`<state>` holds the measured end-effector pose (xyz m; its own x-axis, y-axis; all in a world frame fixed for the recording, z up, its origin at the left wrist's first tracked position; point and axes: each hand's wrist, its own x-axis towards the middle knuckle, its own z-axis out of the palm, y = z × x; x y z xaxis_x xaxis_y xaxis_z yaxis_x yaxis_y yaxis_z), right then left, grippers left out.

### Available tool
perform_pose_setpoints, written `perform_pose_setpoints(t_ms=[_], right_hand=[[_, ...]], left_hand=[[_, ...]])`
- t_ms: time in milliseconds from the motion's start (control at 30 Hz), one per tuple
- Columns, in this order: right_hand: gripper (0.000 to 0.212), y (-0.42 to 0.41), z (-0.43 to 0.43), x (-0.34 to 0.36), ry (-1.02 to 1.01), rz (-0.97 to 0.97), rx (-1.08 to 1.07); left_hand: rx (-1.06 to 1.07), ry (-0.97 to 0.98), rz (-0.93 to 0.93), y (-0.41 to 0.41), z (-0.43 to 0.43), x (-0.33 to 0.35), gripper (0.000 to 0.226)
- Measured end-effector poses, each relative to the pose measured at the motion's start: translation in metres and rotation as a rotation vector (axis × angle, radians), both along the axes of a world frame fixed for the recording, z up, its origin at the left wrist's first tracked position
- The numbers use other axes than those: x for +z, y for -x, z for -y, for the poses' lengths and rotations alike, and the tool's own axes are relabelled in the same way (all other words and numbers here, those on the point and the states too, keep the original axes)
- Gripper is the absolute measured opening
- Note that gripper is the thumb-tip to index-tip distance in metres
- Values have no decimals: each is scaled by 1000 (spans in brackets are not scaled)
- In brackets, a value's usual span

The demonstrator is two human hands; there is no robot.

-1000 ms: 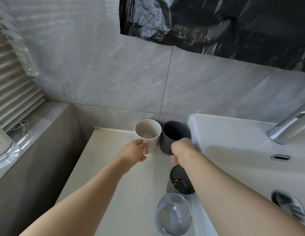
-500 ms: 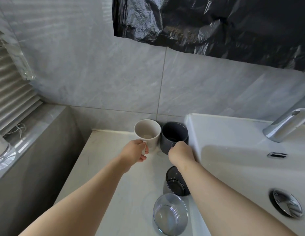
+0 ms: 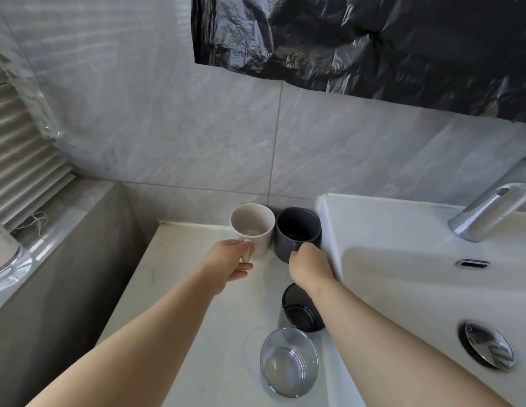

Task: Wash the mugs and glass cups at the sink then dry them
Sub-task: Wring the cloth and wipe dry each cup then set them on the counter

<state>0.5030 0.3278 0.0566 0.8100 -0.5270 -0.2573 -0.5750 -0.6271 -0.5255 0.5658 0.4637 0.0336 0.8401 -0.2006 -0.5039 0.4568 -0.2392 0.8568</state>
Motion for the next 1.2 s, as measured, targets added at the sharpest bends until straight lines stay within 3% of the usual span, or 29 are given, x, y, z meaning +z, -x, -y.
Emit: perform_pose_setpoints(t_ms=[167,400,533,600,700,900,1033,1200], right_hand=[[30,19,-8,9,104,53,94],[29,77,-17,34,301,156,352],[25,116,-25,38,325,235,387],[22,136,-29,38,226,289,343],[18,161,-29,37,98,361,230],[19,180,-27,31,-14,364,195],[19,180,-26,29,-86,372,161],[20,178,-25,27,6,375,192]], left_hand=[[84,-3,69,18,-3,12,6],[25,-20,222,77,-29,31,13],[-37,-17,253,118,-38,38,8],[-84,31,224,139,-39,37,5],[-136,18,234,165,-36,30,23],[-280,-168,343,180,-17,11,86],[-277,-289,413,175,-11,5,89],[-303,-422,489,166,-21,5,79]])
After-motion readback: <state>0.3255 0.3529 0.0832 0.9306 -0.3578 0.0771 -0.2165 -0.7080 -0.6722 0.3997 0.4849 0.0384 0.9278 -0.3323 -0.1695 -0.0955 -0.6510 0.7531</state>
